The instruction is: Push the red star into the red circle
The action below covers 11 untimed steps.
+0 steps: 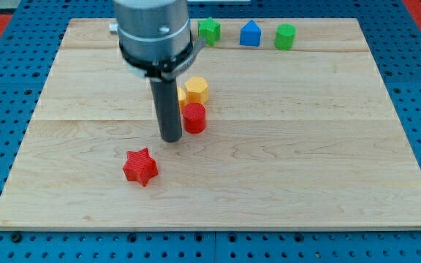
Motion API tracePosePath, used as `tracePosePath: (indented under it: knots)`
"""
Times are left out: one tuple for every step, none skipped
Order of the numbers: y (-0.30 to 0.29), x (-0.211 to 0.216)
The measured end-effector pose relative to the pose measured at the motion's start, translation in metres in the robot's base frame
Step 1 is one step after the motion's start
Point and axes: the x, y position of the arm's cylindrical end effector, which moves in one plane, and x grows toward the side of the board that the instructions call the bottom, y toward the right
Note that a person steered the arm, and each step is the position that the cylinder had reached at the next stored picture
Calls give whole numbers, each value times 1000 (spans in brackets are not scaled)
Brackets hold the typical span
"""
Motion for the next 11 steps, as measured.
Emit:
tracePosePath:
  knots:
    - [30,3]
    - [47,-24]
    - [39,-38]
    - [31,24]
    - [-5,76]
    - [-51,69]
    - [-77,38]
    - [-79,-13]
    - [-95,-28]
    - [-113,-60]
    - [-42,-61]
